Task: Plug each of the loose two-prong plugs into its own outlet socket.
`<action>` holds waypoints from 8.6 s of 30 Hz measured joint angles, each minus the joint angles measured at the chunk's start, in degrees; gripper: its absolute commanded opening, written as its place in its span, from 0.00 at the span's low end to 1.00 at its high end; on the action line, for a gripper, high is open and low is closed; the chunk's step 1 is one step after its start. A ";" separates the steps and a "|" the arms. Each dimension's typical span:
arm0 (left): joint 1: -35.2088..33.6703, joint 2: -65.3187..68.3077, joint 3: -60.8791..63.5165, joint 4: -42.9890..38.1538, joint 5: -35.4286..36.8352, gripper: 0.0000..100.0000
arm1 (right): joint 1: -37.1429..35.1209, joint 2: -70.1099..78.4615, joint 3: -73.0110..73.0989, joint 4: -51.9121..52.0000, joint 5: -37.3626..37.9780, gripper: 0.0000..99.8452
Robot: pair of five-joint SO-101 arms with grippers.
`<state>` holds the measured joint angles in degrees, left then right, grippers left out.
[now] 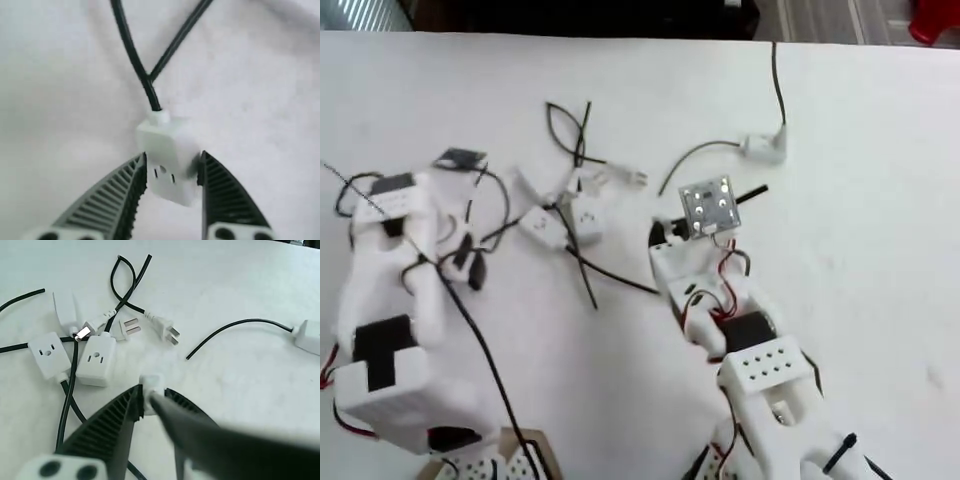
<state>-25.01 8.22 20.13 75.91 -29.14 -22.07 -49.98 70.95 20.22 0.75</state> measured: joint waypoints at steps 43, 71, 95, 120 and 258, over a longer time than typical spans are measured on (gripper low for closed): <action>-17.41 -1.14 -16.70 5.89 -32.18 0.30 | -0.09 0.00 0.00 0.00 0.00 0.02; -15.38 24.79 -56.62 12.66 -30.51 0.30 | -0.09 0.00 0.00 -0.09 0.00 0.02; -11.25 47.82 -70.24 12.48 -49.58 0.20 | -0.09 0.00 0.00 -0.09 0.00 0.02; -13.54 57.14 -113.05 26.02 -31.38 0.02 | 7.65 -2.37 -0.88 1.85 0.00 0.02; 18.81 -42.02 32.70 -22.68 13.01 0.02 | -0.09 22.86 -17.58 22.86 0.79 0.02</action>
<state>-6.20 -33.80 52.84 53.23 -16.13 -22.15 -27.12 53.36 43.08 1.54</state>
